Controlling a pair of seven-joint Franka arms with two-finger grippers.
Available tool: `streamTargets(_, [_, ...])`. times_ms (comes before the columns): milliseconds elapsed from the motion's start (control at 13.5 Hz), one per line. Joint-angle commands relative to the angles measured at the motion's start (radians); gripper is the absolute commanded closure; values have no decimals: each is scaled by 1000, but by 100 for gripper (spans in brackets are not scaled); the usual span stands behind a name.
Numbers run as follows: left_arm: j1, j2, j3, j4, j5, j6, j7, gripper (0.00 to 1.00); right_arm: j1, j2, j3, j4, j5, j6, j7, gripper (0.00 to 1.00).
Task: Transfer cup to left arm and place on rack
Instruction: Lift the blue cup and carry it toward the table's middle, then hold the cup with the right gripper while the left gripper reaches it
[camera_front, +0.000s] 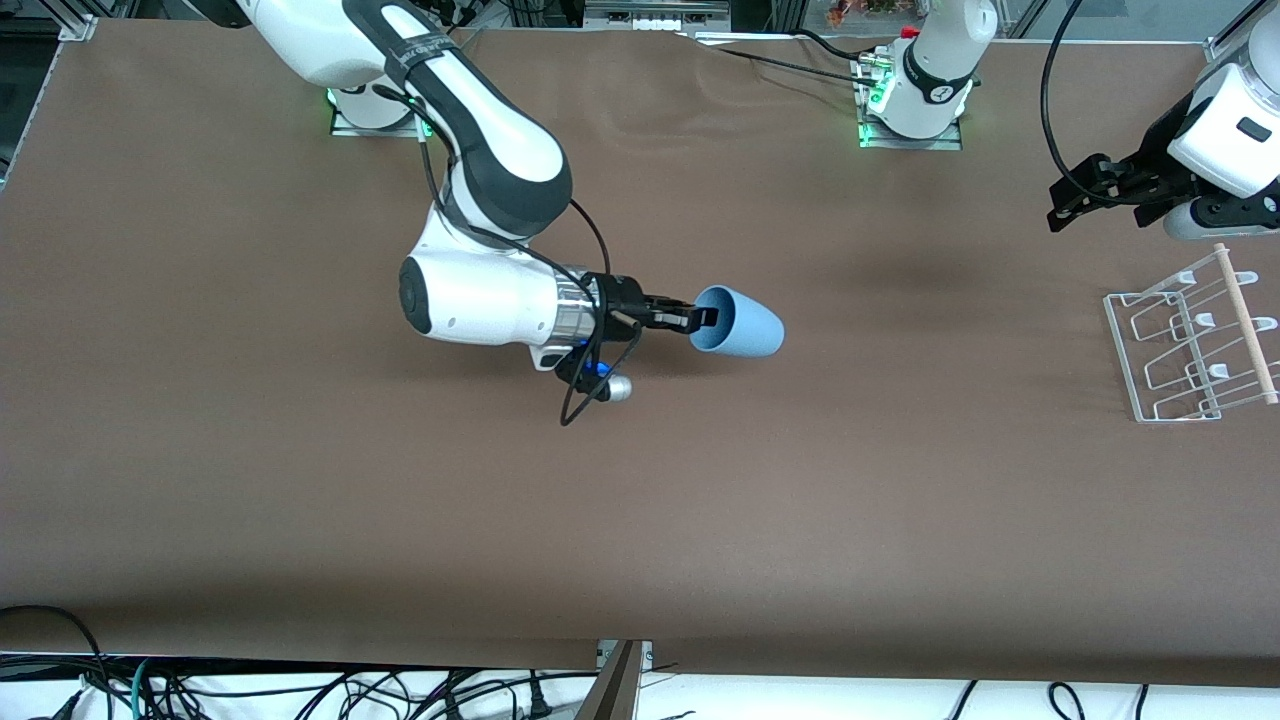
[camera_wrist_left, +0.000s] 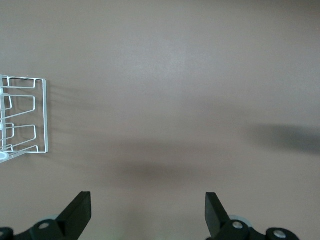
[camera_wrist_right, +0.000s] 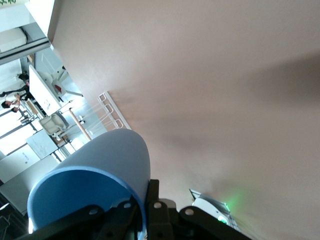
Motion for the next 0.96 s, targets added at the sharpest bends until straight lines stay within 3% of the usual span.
streamTargets(0, [3, 17, 0, 32, -8, -15, -11, 0, 30, 25, 5, 39, 52, 34, 11, 100])
streamTargets(297, [-12, 29, -2, 33, -28, 31, 4, 0, 47, 52, 5, 88, 97, 69, 8, 100])
streamTargets(594, [-26, 83, -69, 52, -15, 34, 1, 0, 47, 55, 7, 100, 123, 69, 6, 100])
streamTargets(742, [-34, 176, -97, 47, -15, 40, 9, 0, 47, 55, 7, 108, 135, 68, 8, 100])
streamTargets(891, [-60, 184, -99, 47, -16, 84, 181, 0, 49, 55, 7, 109, 137, 68, 3, 100])
